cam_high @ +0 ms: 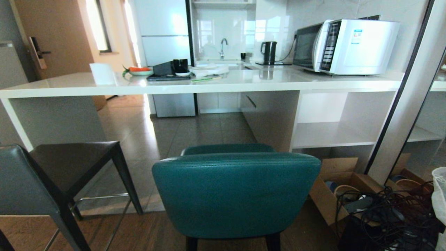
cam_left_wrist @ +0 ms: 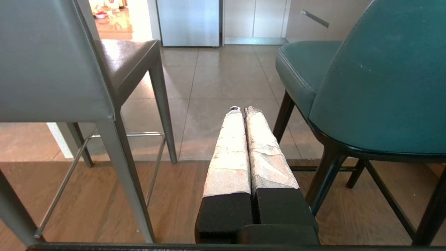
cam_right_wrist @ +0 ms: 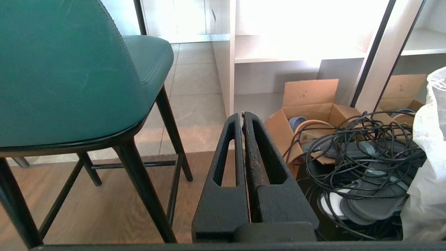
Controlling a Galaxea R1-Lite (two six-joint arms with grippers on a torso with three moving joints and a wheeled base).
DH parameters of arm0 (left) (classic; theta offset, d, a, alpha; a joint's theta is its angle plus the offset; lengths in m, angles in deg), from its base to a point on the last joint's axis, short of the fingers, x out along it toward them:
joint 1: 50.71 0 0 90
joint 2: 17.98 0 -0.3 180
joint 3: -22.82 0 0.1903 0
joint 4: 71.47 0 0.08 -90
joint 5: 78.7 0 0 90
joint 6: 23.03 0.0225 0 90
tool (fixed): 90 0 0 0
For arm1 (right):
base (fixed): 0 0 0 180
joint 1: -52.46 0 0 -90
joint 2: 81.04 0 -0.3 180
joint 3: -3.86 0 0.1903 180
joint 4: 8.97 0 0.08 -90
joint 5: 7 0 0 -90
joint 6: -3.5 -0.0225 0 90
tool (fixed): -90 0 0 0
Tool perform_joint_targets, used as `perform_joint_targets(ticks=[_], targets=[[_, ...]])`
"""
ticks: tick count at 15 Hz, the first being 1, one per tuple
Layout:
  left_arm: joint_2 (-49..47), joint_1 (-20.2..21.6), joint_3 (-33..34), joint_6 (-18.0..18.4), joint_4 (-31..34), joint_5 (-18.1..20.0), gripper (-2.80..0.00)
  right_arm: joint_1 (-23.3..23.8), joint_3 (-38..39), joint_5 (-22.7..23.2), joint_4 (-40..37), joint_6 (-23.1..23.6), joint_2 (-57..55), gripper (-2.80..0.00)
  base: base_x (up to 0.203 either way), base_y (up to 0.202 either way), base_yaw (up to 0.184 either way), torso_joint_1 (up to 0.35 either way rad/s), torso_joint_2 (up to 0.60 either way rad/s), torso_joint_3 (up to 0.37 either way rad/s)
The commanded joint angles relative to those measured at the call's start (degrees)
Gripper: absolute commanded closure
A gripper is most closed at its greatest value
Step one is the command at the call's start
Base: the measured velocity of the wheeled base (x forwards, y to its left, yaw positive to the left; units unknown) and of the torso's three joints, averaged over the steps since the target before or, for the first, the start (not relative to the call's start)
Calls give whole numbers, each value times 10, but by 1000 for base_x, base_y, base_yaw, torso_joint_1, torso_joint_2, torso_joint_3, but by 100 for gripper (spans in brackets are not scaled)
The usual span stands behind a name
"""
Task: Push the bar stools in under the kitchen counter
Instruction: Push the gray chair back under the dining table
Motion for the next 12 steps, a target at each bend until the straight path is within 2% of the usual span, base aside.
perform_joint_targets(ticks=[1, 6, 12], targets=[[0, 0, 6, 0, -1, 0, 0, 0, 5, 0, 0, 0, 0, 0, 0, 0, 0, 0, 0, 0], [0, 0, 6, 0, 0, 0, 0, 0, 5, 0, 1, 0, 0, 0, -156, 0, 2, 4, 3, 5], [0, -1, 6, -1, -1, 0, 0, 0, 5, 0, 1, 0, 0, 0, -11, 0, 0, 0, 0, 0]])
